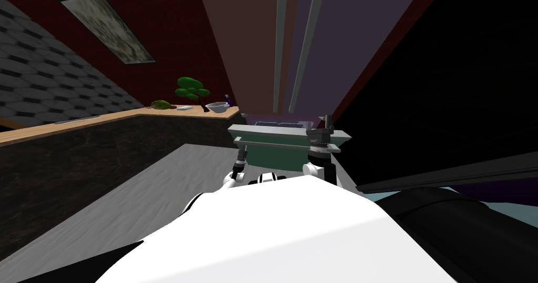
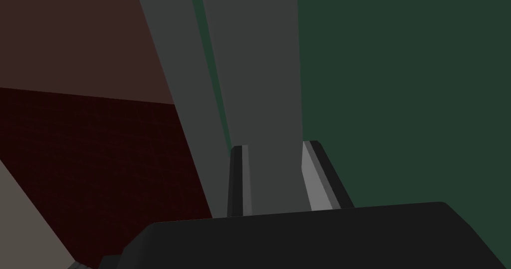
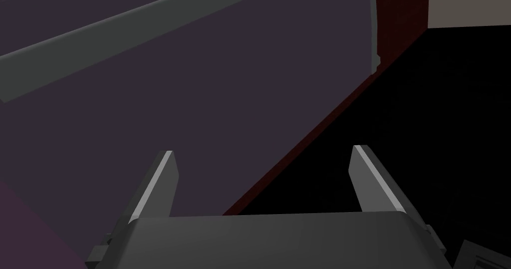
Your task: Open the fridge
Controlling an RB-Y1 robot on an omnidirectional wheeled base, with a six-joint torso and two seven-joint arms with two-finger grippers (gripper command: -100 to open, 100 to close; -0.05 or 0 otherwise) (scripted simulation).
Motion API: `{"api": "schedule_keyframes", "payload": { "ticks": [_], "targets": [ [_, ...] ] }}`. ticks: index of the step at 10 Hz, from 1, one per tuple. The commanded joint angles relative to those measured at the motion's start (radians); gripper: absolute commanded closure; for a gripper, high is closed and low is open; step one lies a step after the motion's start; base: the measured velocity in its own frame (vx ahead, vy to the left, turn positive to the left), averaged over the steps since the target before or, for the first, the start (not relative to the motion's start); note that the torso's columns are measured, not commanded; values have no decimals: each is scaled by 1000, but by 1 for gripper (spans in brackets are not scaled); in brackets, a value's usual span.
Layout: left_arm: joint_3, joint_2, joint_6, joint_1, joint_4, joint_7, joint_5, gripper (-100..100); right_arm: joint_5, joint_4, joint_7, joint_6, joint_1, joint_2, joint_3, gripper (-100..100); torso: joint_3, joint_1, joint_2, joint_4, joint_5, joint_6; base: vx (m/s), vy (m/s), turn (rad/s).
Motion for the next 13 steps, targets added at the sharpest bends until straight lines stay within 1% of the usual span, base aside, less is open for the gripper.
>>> {"api": "schedule_keyframes", "payload": {
  "ticks": [1,3,4,9,11,13],
  "targets": [
    [-2,6,-9,-6,-2,8,-2,100,0,0,0,0,0,0,0,0,1,1,1,0,0,0,-158,19,31],
    [-3,9,-11,-9,-5,11,-3,100,0,0,0,0,0,0,0,0,0,-1,1,3,-1,0,-171,24,25],
    [-4,13,50,-22,-31,22,-2,-100,0,0,0,0,0,0,0,0,-2,-2,-3,4,-2,1,-106,8,6],
    [1,26,147,-101,-52,44,9,-100,0,0,0,0,0,0,0,0,-5,1,-10,-4,1,1,-78,5,2],
    [1,26,147,-101,-52,44,9,-100,0,0,0,0,0,0,0,0,-5,0,-10,-4,1,1,-28,-1,-2],
    [3,32,186,-133,-61,53,13,-100,0,0,0,0,0,0,0,0,-5,0,-9,-3,1,1,-39,-2,0]
  ]
}}
